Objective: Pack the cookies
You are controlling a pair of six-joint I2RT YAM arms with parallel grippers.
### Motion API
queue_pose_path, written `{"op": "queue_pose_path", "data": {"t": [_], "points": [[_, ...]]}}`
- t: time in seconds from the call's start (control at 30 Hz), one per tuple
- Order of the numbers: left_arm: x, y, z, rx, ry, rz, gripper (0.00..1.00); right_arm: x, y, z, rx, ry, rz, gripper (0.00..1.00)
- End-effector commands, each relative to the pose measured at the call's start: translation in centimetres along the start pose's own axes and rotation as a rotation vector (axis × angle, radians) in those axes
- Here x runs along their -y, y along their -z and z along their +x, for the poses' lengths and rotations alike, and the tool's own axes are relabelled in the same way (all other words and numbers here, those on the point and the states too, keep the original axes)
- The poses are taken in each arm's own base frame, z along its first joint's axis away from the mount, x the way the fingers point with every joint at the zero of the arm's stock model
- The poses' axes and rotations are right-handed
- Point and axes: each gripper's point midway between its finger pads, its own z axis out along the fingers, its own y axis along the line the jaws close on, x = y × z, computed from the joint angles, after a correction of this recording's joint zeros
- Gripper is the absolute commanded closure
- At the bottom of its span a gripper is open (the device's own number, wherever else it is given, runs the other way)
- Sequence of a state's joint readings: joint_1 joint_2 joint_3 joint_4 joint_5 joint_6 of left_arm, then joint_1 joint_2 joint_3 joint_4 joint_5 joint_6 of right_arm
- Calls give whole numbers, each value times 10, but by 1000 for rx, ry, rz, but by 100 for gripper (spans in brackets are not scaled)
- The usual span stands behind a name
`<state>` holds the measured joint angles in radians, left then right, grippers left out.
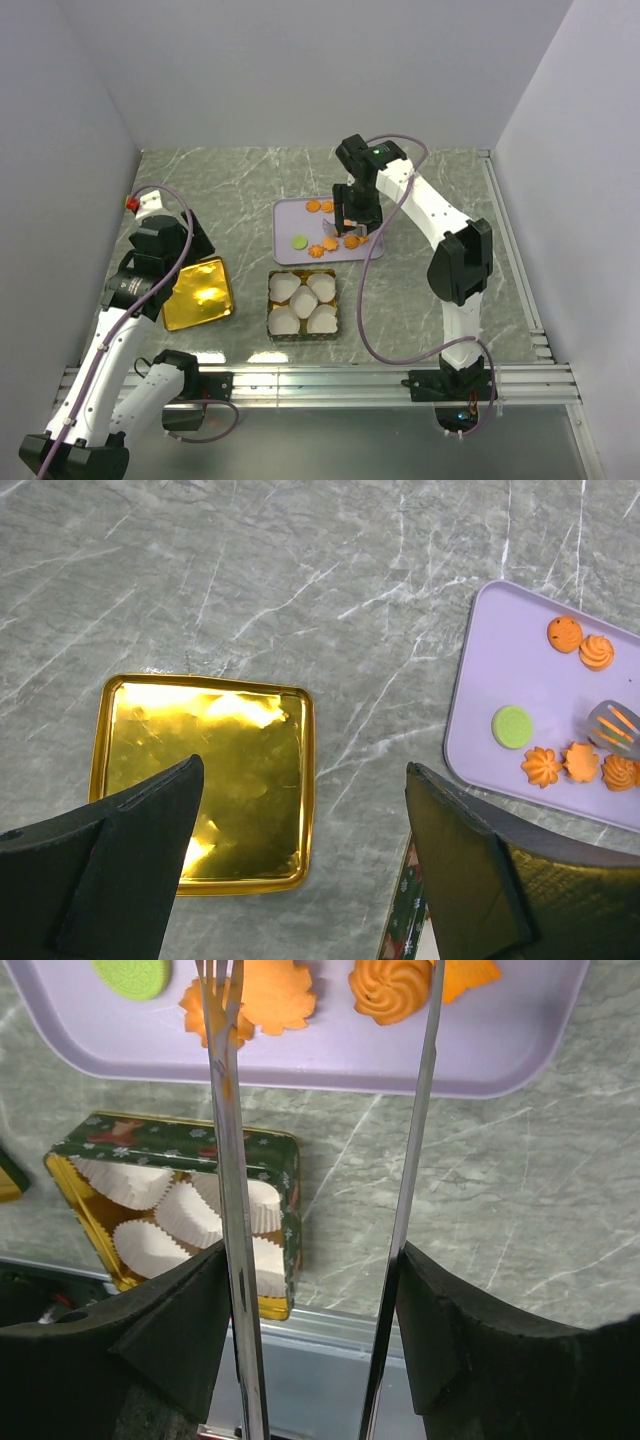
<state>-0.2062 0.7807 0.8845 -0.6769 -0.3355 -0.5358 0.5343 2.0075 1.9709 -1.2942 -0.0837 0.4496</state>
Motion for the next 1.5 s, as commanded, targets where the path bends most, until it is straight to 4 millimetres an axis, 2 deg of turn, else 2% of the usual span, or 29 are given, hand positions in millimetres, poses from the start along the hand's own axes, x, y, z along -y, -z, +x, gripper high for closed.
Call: {"op": "queue_pose_path", "data": {"t": [0.0,0.43,0.5,0.63,0.77,0.93,1.17,1.43,1.47], "points": [[4,1,-6,29,6,26,12,-12,4,-12,34,-7,-32,31],[4,1,-7,28,6,24,12,-10,-18,-11,-8,-18,-6,33],[3,1,-6,28,5,22,12,-10,-20,-9,-16,-19,-7,34],[3,0,-7,28,7,17,12,-10,-19,-7,-17,-19,-14,44],[2,0,-6,26,6,13,12,-8,-17,-8,-14,-12,-1,47],[2,0,-6,28,8,12,12,-13,-3,-18,20,-8,-15,48],[2,-1,-6,26,6,13,12,-20,30,-31,107,-4,-54,49],[3,0,-7,29,6,18,5,-25,59,-19,150,3,-126,49],[3,1,-6,29,6,19,5,-23,58,-15,143,0,-123,49]]}}
